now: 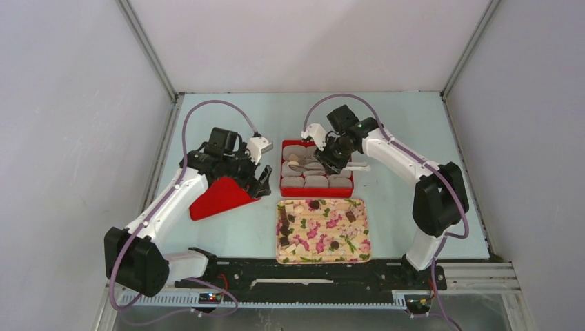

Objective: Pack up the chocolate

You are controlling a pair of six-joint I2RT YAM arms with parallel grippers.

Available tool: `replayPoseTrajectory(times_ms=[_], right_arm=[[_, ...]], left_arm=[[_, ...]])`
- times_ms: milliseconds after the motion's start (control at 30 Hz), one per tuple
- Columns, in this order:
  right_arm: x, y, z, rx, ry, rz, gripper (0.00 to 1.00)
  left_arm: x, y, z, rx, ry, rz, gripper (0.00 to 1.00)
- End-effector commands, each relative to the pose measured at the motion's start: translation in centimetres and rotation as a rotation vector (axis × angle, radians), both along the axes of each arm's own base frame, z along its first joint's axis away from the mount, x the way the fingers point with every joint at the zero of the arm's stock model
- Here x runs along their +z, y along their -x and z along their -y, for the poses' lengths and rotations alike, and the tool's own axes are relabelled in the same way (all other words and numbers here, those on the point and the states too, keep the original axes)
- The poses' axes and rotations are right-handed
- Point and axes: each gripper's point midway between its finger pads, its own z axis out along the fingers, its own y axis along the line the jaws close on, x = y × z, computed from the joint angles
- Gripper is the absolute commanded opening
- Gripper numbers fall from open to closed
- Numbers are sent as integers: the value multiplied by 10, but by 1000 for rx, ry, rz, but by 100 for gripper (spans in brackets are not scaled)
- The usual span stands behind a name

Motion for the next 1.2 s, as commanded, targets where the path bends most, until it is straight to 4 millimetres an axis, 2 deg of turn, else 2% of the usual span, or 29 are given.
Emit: replayPoseTrajectory(times_ms=[0,267,567,733,867,1000,1167], right_arm=[[11,-10,-9,-6,-20,23,36],[2,-10,-10,-8,2,11,42],[0,-10,-12,3,4,9,42],[14,-11,-12,-5,-11,36,42],[32,-6,1,-12,-31,78,42],[47,13,19,-4,-65,101,43],[57,62,33,58,-122,58,43]], left_arm=[[21,-8,3,-15,15,75,100],[19,-9,3,-14,10,77,100],[19,-9,2,-12,6,81,100],[19,-9,1,-11,4,80,100],[18,-9,1,-11,4,80,100],[18,-10,1,-11,2,81,100],[15,-12,1,-5,-2,77,100]])
